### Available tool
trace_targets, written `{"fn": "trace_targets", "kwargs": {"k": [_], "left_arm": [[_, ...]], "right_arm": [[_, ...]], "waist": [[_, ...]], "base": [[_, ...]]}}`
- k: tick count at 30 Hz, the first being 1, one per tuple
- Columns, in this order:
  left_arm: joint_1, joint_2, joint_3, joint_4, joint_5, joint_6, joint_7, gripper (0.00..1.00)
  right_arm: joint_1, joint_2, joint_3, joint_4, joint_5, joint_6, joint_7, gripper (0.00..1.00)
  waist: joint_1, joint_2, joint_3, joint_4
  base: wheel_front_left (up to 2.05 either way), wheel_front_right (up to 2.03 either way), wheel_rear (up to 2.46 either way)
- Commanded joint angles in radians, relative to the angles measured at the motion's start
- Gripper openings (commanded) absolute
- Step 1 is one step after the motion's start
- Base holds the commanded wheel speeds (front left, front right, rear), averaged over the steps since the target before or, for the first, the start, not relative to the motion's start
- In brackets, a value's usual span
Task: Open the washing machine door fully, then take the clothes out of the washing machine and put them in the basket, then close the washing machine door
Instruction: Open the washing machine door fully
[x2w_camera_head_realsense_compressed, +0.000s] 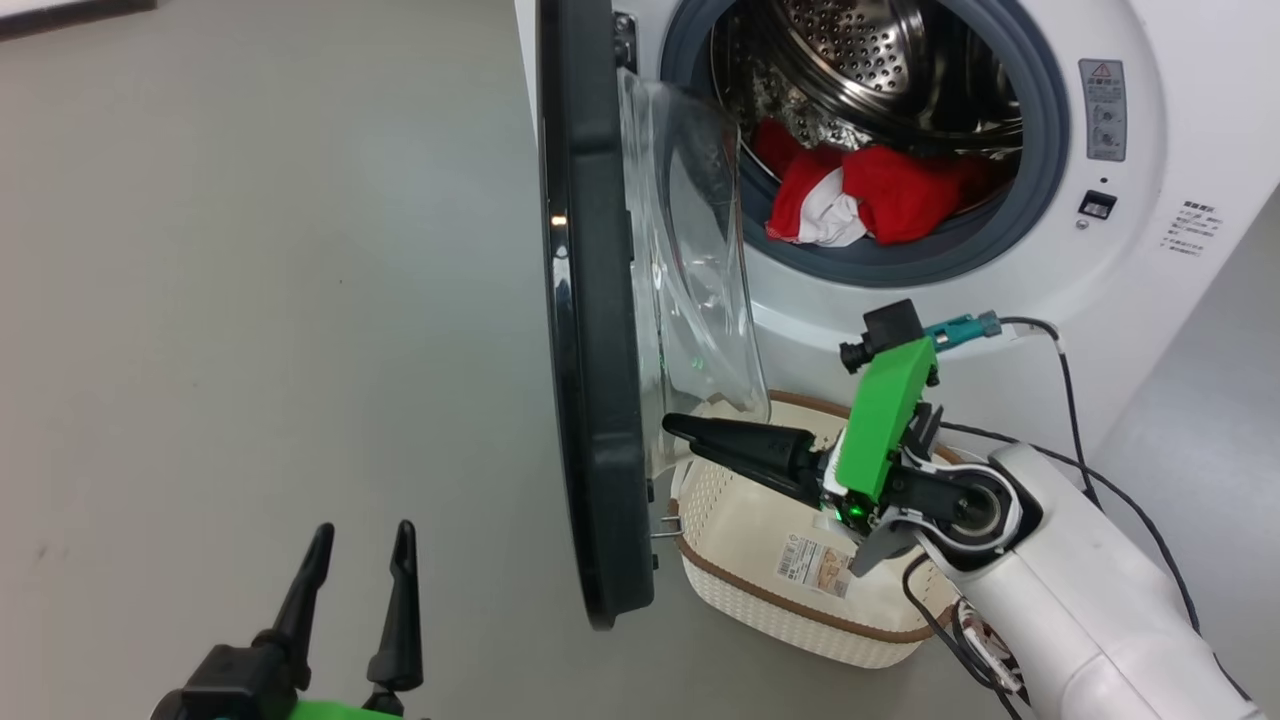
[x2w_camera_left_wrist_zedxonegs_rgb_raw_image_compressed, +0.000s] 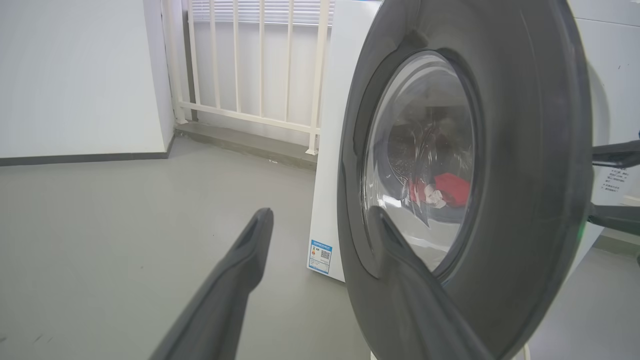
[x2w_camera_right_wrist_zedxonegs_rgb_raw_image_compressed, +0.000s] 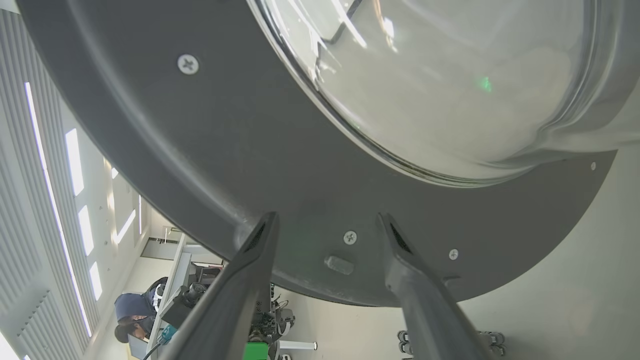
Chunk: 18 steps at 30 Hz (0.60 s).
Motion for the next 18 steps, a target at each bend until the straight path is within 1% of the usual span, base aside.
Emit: {"fn": "trace_targets", "kwargs": {"k": [1, 4, 6, 9, 13, 18], "left_arm": [[-0.034, 0.009, 0.023, -0.010, -0.001, -0.004, -0.004, 1.00], [-0.045, 0.011, 0.012, 0.007, 0.000, -0.009, 0.001, 1.00], [-0.051, 0.013, 0.008, 0.018, -0.001, -0.011, 0.003, 1.00], [-0.059, 0.017, 0.011, 0.032, -0.004, -0.009, 0.004, 1.00], [-0.067, 0.020, 0.016, 0.040, -0.010, -0.005, 0.002, 1.00], [-0.074, 0.024, 0.016, 0.054, -0.014, -0.005, 0.001, 1.00]], "right_arm": [[0.017, -0.002, -0.005, -0.048, -0.028, 0.008, -0.031, 1.00], [0.046, -0.028, -0.006, -0.085, -0.083, 0.008, -0.087, 1.00], [0.060, -0.056, 0.011, -0.107, -0.149, 0.008, -0.143, 1.00], [0.077, -0.097, 0.068, -0.138, -0.265, 0.008, -0.251, 1.00], [0.081, -0.141, 0.148, -0.157, -0.375, 0.008, -0.394, 1.00], [0.065, -0.190, 0.255, -0.142, -0.495, 0.008, -0.587, 1.00]], "waist": [[0.0000, 0.0000, -0.014, -0.010], [0.0000, 0.0000, -0.024, -0.018], [0.0000, 0.0000, -0.032, -0.023], [0.0000, 0.0000, -0.038, -0.038], [0.0000, 0.0000, -0.040, -0.064], [0.0000, 0.0000, -0.042, -0.089]], "base": [[0.00, 0.00, 0.00], [0.00, 0.00, 0.00], [0.00, 0.00, 0.00], [0.00, 0.00, 0.00], [0.00, 0.00, 0.00], [0.00, 0.00, 0.00]]}}
